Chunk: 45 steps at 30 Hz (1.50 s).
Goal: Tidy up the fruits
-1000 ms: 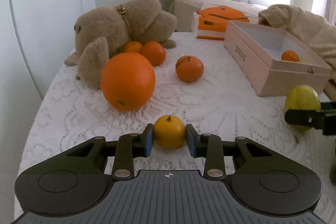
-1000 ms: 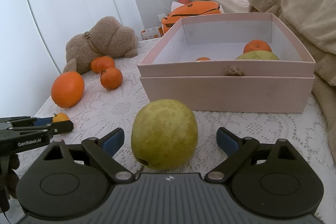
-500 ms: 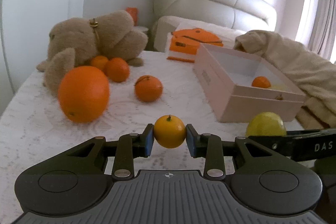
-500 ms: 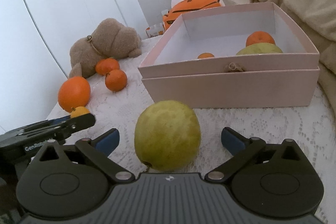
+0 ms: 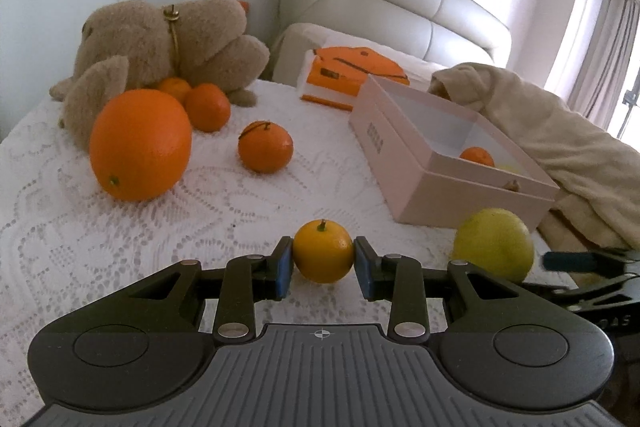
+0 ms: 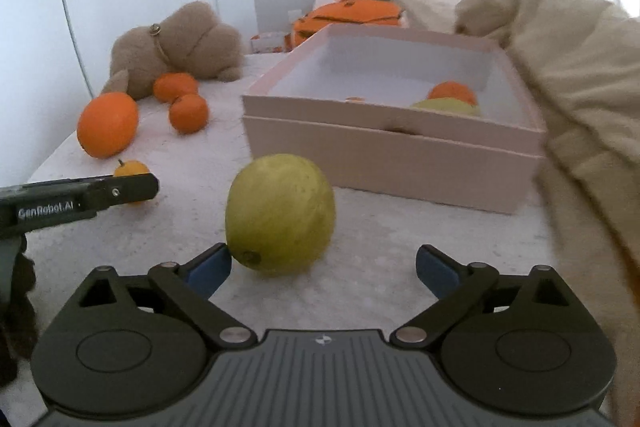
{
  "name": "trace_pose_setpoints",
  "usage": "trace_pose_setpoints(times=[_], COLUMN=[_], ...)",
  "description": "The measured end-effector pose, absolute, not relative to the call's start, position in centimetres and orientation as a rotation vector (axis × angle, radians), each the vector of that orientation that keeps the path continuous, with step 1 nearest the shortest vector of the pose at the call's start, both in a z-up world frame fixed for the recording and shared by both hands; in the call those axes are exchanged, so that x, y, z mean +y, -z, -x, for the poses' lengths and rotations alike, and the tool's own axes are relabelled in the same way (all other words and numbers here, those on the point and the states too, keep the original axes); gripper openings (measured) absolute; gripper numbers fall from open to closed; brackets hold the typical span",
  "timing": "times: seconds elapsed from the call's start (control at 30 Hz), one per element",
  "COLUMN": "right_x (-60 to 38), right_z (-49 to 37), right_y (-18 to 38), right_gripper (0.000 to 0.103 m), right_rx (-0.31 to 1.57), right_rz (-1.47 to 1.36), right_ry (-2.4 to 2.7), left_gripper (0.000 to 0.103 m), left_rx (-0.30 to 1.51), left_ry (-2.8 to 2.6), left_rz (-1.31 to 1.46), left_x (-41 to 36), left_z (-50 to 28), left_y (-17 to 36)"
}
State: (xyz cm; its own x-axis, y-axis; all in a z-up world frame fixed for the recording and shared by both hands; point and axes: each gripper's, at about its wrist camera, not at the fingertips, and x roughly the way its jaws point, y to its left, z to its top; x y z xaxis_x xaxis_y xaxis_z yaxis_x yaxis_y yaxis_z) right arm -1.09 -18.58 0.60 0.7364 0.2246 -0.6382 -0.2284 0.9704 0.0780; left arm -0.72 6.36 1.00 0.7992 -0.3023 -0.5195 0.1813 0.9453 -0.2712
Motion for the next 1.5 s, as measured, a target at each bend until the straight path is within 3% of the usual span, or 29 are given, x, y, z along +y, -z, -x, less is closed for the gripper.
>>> trace_pose_setpoints(times=[0.2,0.4,0.73,0.87,1.5], right_x=[-18.5,-17.9,-16.9,-16.7,-18.4], right_z=[3.0,1.7,-0.6,-1.1,0.5], right_y=[-1.9,-1.2,-0.3,-0.7,-1.5], right_gripper=[0.098,0.097,0.075,0.061,0.060], right_rx=[0.610,0.655,0.666,0.664,0.719], right_rz=[0.123,0.083,0.054,0.037,-0.038], right_ry=[-0.141,-0.192,-0.221,-0.237,-0.274], left_gripper=[0.037,0.037,0.037,0.037,0.037], left_rx=[0.591,0.594,0.603,0.607,0.608], left_ry=[0.259,0.256,0.252,0.250,0.248], left_rz=[0.228,0.235,0.240,0.242,0.240], left_x=[6.6,6.7,6.7,6.7,6.7], left_z=[0.9,0.9,0.7,0.7,0.6], left_y=[-0.9,-0.9,-0.8,-0.7,-0.7])
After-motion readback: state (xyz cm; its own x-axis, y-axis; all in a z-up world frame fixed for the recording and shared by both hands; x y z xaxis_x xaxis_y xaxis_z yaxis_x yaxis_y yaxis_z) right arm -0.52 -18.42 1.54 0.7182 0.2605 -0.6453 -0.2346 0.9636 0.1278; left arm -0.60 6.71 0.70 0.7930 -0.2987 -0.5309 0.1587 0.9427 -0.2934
